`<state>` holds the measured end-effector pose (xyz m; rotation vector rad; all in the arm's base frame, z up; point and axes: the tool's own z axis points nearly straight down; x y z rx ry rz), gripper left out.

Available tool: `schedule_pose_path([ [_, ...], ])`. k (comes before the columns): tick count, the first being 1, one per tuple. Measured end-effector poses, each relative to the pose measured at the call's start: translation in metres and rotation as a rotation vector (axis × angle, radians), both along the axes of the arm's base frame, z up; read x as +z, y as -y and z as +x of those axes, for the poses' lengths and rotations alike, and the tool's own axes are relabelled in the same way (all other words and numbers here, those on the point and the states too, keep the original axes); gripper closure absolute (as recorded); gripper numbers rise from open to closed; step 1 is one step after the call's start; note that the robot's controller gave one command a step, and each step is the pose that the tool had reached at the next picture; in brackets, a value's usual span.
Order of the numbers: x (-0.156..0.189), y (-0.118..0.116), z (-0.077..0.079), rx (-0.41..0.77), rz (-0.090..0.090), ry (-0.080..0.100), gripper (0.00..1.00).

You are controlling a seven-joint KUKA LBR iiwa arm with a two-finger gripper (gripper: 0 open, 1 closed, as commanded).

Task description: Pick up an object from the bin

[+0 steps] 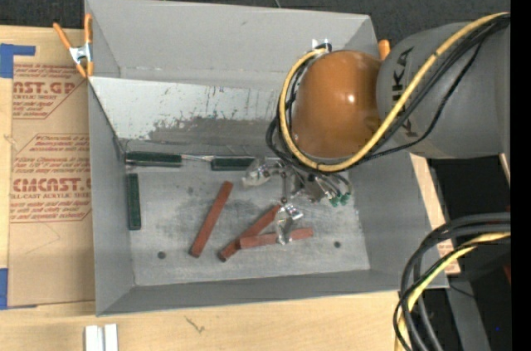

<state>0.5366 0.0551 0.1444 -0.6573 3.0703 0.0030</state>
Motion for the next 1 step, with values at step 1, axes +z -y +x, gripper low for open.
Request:
schedule_pose_path([
  [1, -0.0549, 0.0183, -0.0096, 0.182, -0.002, 0.002, 0.0],
])
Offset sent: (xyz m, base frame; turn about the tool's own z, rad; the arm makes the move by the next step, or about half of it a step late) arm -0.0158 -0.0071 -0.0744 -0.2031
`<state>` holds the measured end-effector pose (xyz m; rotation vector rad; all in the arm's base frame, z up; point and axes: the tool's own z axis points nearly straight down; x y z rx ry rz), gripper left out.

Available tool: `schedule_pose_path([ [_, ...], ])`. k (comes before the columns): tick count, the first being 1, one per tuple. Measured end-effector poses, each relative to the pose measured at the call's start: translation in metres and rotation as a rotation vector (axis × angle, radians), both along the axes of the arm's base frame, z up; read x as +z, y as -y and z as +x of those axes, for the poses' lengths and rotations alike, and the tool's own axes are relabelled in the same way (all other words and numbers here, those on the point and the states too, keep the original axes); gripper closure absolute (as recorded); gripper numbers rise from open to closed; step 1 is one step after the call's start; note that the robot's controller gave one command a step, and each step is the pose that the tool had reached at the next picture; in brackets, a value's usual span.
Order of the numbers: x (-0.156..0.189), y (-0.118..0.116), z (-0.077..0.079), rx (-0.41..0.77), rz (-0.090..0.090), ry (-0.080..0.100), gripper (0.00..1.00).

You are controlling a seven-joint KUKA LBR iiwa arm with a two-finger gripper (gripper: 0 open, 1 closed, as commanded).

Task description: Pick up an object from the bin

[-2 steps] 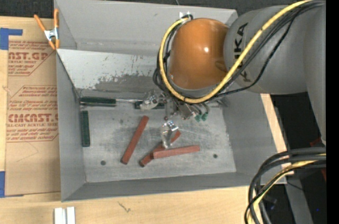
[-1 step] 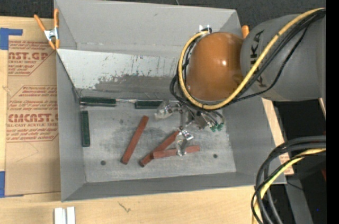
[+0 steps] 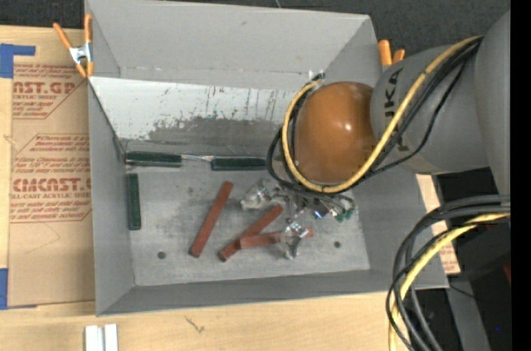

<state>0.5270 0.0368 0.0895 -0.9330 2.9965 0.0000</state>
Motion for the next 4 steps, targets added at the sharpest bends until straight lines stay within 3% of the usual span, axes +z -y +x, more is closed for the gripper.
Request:
schedule_pose_path([
  [1, -0.013, -0.014, 0.001, 0.02, 0.006, 0.022, 1.0],
  [3, -0.01, -0.014, 0.0, 0.02, 0.006, 0.017, 1.0],
  [4, 0.006, -0.014, -0.004, 0.021, 0.001, -0.005, 1.0],
])
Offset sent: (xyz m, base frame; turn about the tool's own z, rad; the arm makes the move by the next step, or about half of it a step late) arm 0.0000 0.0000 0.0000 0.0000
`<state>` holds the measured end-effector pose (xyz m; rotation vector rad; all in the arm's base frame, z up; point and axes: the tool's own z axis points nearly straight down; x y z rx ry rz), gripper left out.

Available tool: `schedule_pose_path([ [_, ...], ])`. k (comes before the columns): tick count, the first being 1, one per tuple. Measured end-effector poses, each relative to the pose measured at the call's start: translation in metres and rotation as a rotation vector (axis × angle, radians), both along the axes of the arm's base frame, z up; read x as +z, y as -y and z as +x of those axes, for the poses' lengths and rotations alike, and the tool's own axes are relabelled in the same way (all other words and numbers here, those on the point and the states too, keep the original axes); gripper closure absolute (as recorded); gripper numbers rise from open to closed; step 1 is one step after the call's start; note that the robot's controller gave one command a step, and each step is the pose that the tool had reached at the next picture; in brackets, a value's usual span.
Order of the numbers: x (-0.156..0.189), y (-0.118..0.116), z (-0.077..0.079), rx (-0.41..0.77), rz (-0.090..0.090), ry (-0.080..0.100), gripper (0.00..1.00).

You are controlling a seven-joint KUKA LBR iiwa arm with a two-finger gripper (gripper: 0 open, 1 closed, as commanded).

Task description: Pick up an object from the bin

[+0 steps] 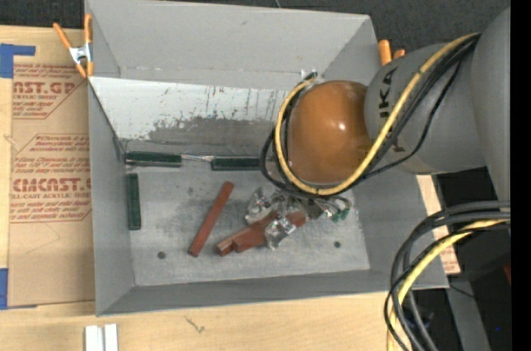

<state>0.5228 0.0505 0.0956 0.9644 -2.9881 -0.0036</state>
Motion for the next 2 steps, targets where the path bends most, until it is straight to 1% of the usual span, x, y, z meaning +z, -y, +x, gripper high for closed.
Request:
schedule_pose_path([
  [1, 0.0133, -0.0004, 0.0027, 0.0, 0.0, 0.006, 1.0],
  [2, 0.0209, -0.0007, 0.0018, 0.0, -0.001, 0.002, 1.0],
])
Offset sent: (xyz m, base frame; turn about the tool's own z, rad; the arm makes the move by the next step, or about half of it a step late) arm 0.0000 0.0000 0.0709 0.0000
